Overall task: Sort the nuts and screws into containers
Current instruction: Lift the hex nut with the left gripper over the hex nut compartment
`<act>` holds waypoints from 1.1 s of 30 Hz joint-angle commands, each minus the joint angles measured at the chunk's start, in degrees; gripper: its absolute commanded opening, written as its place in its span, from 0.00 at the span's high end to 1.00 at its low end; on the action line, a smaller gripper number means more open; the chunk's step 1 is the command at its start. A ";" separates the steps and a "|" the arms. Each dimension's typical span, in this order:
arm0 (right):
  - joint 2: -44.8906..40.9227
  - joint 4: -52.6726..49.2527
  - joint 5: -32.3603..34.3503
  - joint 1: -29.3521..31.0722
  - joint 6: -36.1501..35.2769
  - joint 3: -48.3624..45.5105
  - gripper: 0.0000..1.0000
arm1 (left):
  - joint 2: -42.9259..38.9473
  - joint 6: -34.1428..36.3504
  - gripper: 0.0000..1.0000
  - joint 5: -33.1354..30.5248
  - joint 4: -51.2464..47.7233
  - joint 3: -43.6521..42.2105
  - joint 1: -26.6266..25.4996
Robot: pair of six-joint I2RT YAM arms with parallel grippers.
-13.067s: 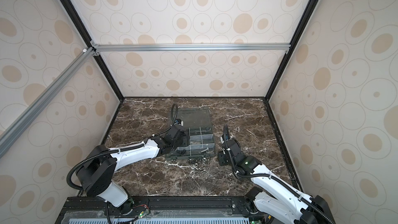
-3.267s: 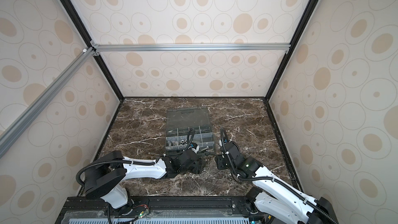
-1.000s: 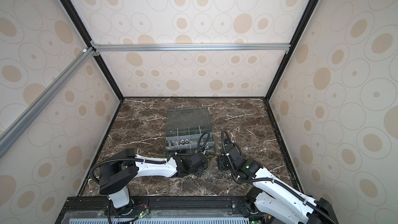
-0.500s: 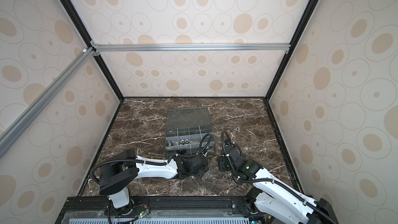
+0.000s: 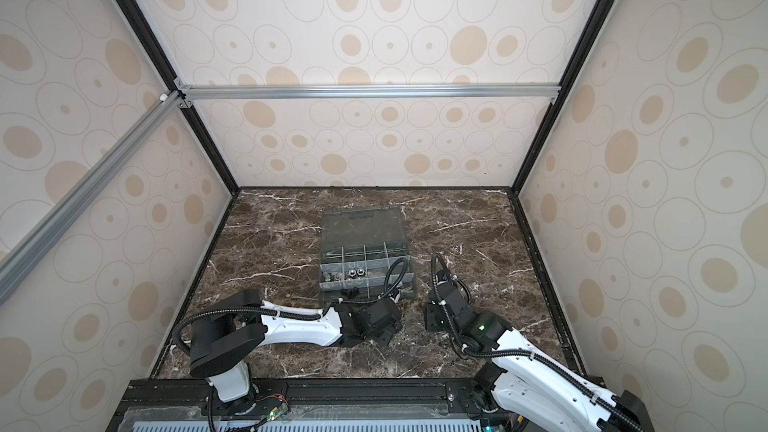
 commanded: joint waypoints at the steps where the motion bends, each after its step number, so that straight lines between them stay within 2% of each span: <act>1: -0.91 -1.03 1.46 -0.24 0.83 -0.78 0.52 | -2.73 0.75 0.84 -0.69 -1.08 0.55 -0.27; 5: -1.05 -0.99 1.54 -0.29 0.76 -0.72 0.52 | -4.34 2.83 0.84 -0.92 -1.07 2.12 1.29; 12: -1.46 -1.38 2.11 -0.26 0.50 -0.53 0.52 | -8.52 5.97 0.84 0.61 -0.29 4.68 7.40; 21: -1.51 -1.32 2.25 -0.29 0.44 -0.65 0.52 | -14.66 6.79 0.83 1.99 1.74 3.15 19.41; 26: -1.25 -1.13 2.17 -0.29 0.43 -0.55 0.52 | -12.50 6.88 0.82 4.07 1.68 3.35 24.71; 33: -1.39 -1.96 2.42 -0.29 0.56 -0.28 0.52 | -8.19 6.03 0.80 5.94 3.56 3.75 26.97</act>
